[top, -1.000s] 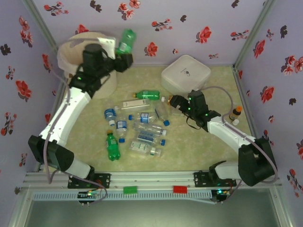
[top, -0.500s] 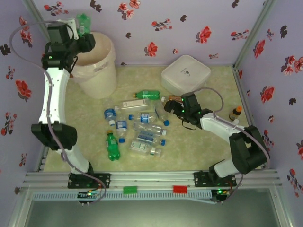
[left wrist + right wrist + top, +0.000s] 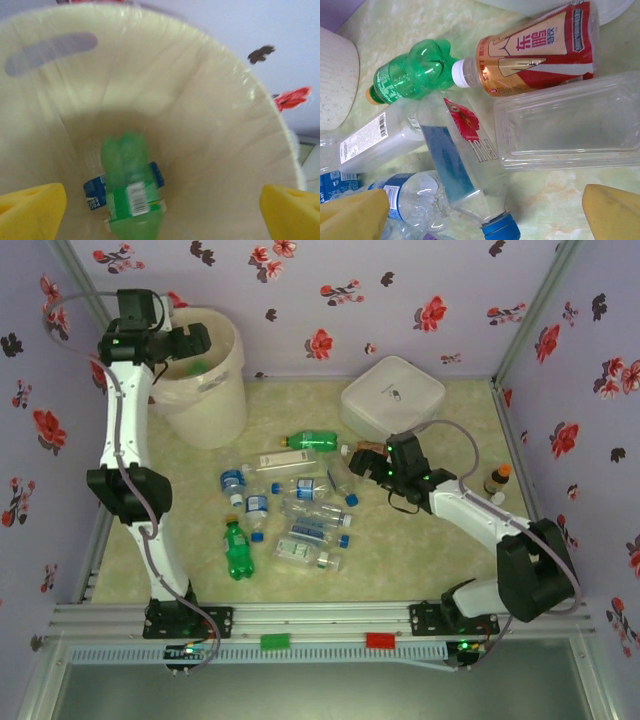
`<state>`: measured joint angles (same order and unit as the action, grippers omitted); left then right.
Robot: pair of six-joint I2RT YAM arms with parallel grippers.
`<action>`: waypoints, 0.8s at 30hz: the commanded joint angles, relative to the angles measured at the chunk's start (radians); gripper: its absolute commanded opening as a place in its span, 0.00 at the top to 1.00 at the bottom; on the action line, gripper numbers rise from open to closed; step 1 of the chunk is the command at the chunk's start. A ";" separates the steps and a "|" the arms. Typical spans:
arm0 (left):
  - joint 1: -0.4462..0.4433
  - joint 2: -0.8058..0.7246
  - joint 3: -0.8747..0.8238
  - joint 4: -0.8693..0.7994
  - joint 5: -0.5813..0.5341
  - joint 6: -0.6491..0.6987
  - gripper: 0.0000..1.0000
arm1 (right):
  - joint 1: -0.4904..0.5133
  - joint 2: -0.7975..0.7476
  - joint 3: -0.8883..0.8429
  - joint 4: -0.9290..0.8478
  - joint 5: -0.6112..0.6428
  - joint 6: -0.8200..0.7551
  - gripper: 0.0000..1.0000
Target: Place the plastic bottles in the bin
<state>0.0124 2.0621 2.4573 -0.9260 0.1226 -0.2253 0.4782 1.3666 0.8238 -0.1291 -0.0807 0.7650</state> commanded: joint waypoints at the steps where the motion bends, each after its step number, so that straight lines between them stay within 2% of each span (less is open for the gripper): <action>1: 0.000 -0.075 0.028 -0.045 -0.006 0.005 0.00 | 0.007 -0.025 0.008 -0.026 0.043 -0.027 0.00; 5: -0.004 -0.210 -0.095 -0.030 -0.005 0.012 0.00 | 0.007 -0.028 0.022 -0.033 0.039 -0.035 0.00; 10: -0.043 -0.485 -0.467 0.081 -0.007 0.029 0.00 | 0.007 -0.024 0.040 -0.039 0.033 -0.053 0.00; 14: -0.078 -0.707 -0.765 0.154 -0.016 -0.013 0.00 | 0.011 -0.023 0.030 -0.031 0.020 -0.038 0.00; 20: -0.220 -0.950 -1.088 0.101 -0.122 -0.055 0.00 | 0.039 -0.029 0.020 -0.053 0.020 -0.024 0.00; 24: -0.315 -1.096 -1.353 0.120 -0.151 -0.231 0.00 | 0.068 -0.046 0.001 -0.070 0.048 -0.018 0.00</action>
<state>-0.2607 1.0340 1.2392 -0.7979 0.0246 -0.3195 0.5274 1.3548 0.8341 -0.1703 -0.0608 0.7406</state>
